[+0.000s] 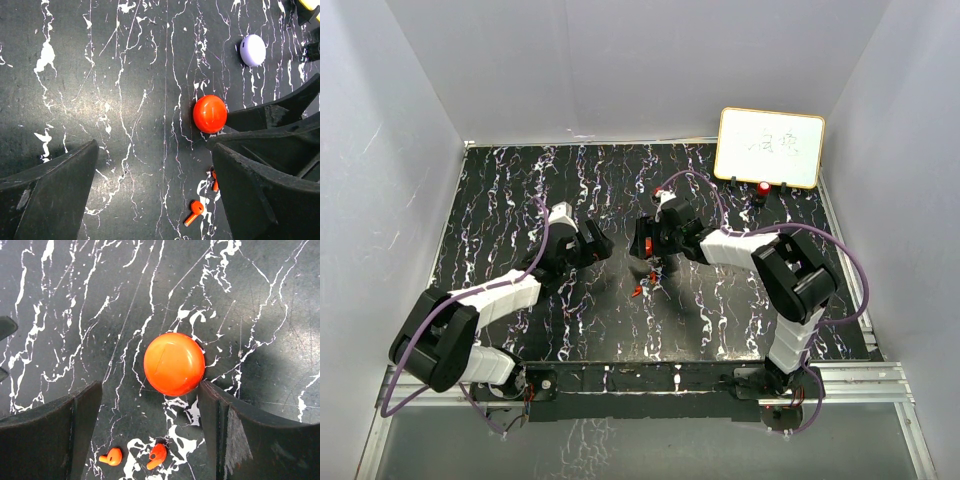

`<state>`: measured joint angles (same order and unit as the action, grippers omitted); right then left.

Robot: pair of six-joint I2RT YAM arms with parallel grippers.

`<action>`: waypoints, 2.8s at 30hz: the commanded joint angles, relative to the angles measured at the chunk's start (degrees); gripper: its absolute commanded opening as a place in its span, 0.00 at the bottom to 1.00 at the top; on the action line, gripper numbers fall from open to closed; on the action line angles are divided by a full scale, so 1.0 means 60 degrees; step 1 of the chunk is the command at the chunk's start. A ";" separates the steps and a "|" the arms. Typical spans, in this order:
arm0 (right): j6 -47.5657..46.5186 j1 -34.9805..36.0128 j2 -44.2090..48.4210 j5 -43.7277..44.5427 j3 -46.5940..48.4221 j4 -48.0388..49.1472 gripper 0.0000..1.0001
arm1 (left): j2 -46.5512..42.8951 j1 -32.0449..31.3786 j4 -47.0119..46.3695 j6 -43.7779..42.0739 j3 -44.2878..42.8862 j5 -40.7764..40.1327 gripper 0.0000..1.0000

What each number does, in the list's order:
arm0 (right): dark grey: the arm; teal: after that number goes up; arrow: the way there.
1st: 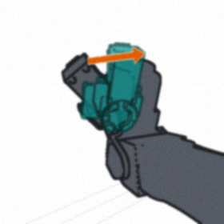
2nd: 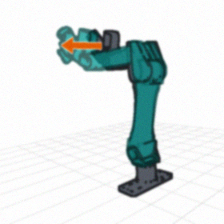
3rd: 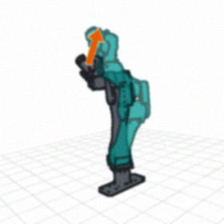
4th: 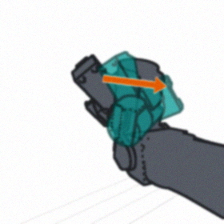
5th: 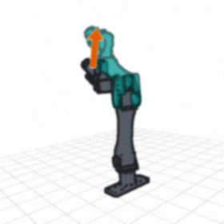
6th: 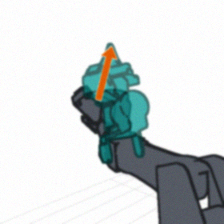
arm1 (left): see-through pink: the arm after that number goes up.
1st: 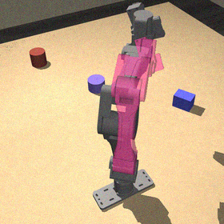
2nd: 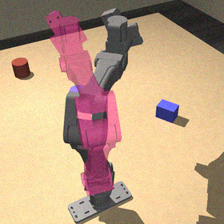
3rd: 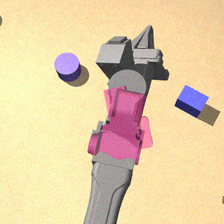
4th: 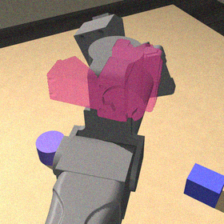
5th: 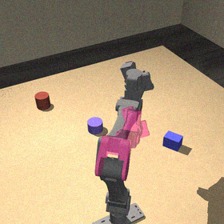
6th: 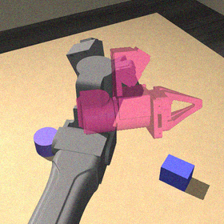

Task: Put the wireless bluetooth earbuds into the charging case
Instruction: Pick up the charging case at the center of the board.

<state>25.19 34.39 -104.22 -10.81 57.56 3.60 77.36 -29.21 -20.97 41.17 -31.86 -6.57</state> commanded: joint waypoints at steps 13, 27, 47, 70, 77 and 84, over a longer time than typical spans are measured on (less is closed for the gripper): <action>-0.1533 0.0052 0.1037 0.0813 -0.0141 0.0030 0.79 | -0.0164 0.0172 0.0044 0.0013 -0.0143 0.0338 0.95; -0.3002 0.0047 0.0395 0.0597 -0.0101 0.0270 0.80 | 0.0246 0.0771 0.0502 0.0086 -0.0846 0.1718 0.94; -0.3889 0.0455 -0.0745 0.0739 0.0489 0.0279 0.70 | 0.0810 0.0884 0.0386 0.0024 -0.1112 0.2193 0.95; -0.3753 0.0663 0.0331 0.1055 -0.0818 0.1861 0.30 | 0.1121 0.1365 0.0046 0.0297 -0.1200 0.2946 0.94; -0.3152 0.0656 0.1772 0.0191 -0.2339 0.4456 0.28 | 0.1114 0.1364 -0.0780 0.0700 -0.1274 0.3608 0.92; -0.2916 0.0657 0.2308 -0.0350 -0.2985 0.5639 0.27 | 0.1202 0.1351 -0.1761 0.1182 -0.1098 0.4268 0.83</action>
<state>6.20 38.15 -93.93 -10.09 41.78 26.96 84.88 -21.43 -26.30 45.65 -37.74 14.87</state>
